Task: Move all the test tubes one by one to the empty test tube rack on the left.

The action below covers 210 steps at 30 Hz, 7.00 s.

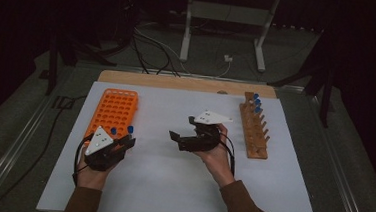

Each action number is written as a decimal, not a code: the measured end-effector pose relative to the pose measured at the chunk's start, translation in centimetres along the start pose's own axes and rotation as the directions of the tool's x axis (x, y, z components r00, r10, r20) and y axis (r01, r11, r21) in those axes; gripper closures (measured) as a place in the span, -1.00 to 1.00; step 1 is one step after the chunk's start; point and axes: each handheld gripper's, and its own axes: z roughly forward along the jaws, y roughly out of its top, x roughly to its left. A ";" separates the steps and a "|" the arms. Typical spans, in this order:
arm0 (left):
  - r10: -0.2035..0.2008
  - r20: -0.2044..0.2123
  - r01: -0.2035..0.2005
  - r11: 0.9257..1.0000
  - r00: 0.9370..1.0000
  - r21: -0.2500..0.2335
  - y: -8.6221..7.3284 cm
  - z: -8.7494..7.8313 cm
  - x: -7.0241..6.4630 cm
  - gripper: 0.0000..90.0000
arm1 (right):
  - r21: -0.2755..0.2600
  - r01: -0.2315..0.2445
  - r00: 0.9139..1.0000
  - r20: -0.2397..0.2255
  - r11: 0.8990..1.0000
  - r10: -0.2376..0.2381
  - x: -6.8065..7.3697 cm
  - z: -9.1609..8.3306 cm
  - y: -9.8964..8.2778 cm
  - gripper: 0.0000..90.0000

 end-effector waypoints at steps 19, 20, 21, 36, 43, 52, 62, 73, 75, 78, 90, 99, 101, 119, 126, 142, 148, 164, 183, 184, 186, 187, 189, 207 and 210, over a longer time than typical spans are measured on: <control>-0.060 -0.043 0.056 0.995 0.997 -0.078 0.1 -2.9 2.8 0.74 | -0.023 -0.026 0.992 0.121 0.999 0.028 -3.4 -3.8 -1.6 -1.00; -0.063 -0.047 0.059 0.995 0.997 -0.082 0.1 -3.0 2.9 0.74 | -0.023 -0.028 0.992 0.125 0.999 0.031 -3.5 -4.0 -1.7 -1.00; -0.068 -0.051 0.063 0.994 0.996 -0.088 0.0 -3.0 3.1 0.74 | -0.023 -0.030 0.991 0.132 0.999 0.032 -3.7 -4.2 -1.8 -1.00; -0.080 -0.128 0.070 0.994 0.989 -0.081 -0.8 -3.1 4.4 0.74 | -0.041 -0.037 0.986 0.164 0.999 0.043 -5.0 -6.6 -2.8 -1.00; -0.057 -0.189 0.051 0.998 0.980 -0.037 -1.5 -2.1 5.0 0.73 | -0.038 -0.037 0.982 0.182 0.999 0.044 -5.6 -7.5 -3.3 -1.00; -0.056 -0.209 0.062 0.998 0.976 0.025 -2.5 -0.9 5.5 0.73 | -0.033 -0.035 0.979 0.200 0.999 0.041 -6.2 -8.4 -4.0 -1.00; -0.052 -0.207 0.074 0.992 0.977 0.104 -3.2 -0.2 5.6 0.73 | -0.027 -0.032 0.977 0.210 0.999 0.037 -6.3 -9.0 -4.5 -1.00; -0.051 -0.207 0.077 0.990 0.977 0.122 -3.4 -0.4 5.5 0.74 | -0.030 -0.035 0.976 0.214 0.999 0.040 -6.5 -9.2 -4.8 -1.00; -0.045 -0.208 0.073 0.989 0.977 0.127 -3.4 -0.3 5.4 0.73 | -0.031 -0.036 0.976 0.213 0.999 0.042 -6.5 -9.2 -4.8 -1.00; -0.042 -0.210 0.071 0.989 0.977 0.133 -3.5 -0.3 5.4 0.74 | -0.029 -0.038 0.976 0.212 0.999 0.043 -6.4 -9.2 -4.9 -0.99; -0.029 -0.213 0.065 0.984 0.977 0.164 -3.8 0.2 5.2 0.73 | -0.028 -0.042 0.976 0.213 0.999 0.047 -6.6 -9.1 -5.0 -1.00; -0.055 -0.207 0.088 0.984 0.977 0.154 -3.9 0.1 5.4 0.73 | -0.033 -0.043 0.976 0.213 0.999 0.049 -6.6 -9.2 -5.0 -0.99; -0.057 -0.207 0.090 0.984 0.977 0.154 -3.9 0.1 5.4 0.73 | -0.035 -0.041 0.976 0.213 0.999 0.047 -6.6 -9.2 -5.0 -0.99; -0.143 -0.163 0.148 0.989 0.976 0.021 -3.4 -2.2 5.6 0.21 | -0.041 -0.042 0.967 0.249 0.998 0.051 -7.9 -9.7 -4.2 -0.99; -0.160 -0.165 0.160 0.987 0.973 -0.013 -3.3 -2.6 5.3 -0.22 | -0.049 -0.059 0.956 0.284 0.997 0.071 -9.6 -10.4 -3.9 -1.00; -0.153 -0.186 0.156 0.988 0.971 -0.001 -3.1 -2.5 4.7 -0.98 | -0.009 -0.096 0.913 0.397 0.995 0.092 -14.4 -11.2 -3.9 -0.98; -0.155 -0.188 0.158 0.987 0.970 0.002 -3.1 -2.5 4.8 -0.98 | -0.019 -0.137 0.891 0.433 0.990 0.132 -16.4 -11.6 -3.8 -0.88; -0.148 -0.191 0.153 0.988 0.970 0.011 -3.2 -2.4 4.8 -0.98 | 0.100 -0.110 0.858 0.513 0.989 0.044 -19.0 -8.9 -4.3 0.39; -0.144 -0.190 0.150 0.989 0.971 0.018 -3.2 -2.3 4.7 -0.98 | 0.111 -0.138 0.853 0.518 0.984 0.061 -20.0 -7.4 -3.8 0.68; -0.144 -0.190 0.150 0.989 0.971 0.018 -3.2 -2.3 4.7 -0.98 | 0.117 -0.142 0.854 0.517 0.983 0.062 -20.0 -7.4 -3.9 0.68; -0.145 -0.191 0.151 0.988 0.971 0.016 -3.2 -2.3 4.7 -0.98 | 0.110 -0.148 0.853 0.516 0.983 0.071 -20.2 -7.3 -4.0 0.69; -0.146 -0.191 0.152 0.988 0.971 0.016 -3.2 -2.3 4.7 -0.98 | 0.108 -0.153 0.855 0.513 0.982 0.077 -20.2 -7.4 -4.0 0.70; -0.147 -0.191 0.153 0.988 0.970 0.016 -3.3 -2.3 4.8 -0.98 | 0.107 -0.150 0.852 0.518 0.983 0.073 -20.2 -7.4 -4.0 0.71; -0.142 -0.187 0.149 0.989 0.972 0.023 -3.3 -2.2 4.7 -0.98 | 0.054 -0.141 0.855 0.510 0.989 0.094 -19.8 -9.0 -3.5 0.72; -0.142 -0.187 0.149 0.989 0.972 0.022 -3.3 -2.2 4.7 -0.98 | 0.050 -0.136 0.858 0.505 0.989 0.092 -19.7 -9.3 -3.3 0.72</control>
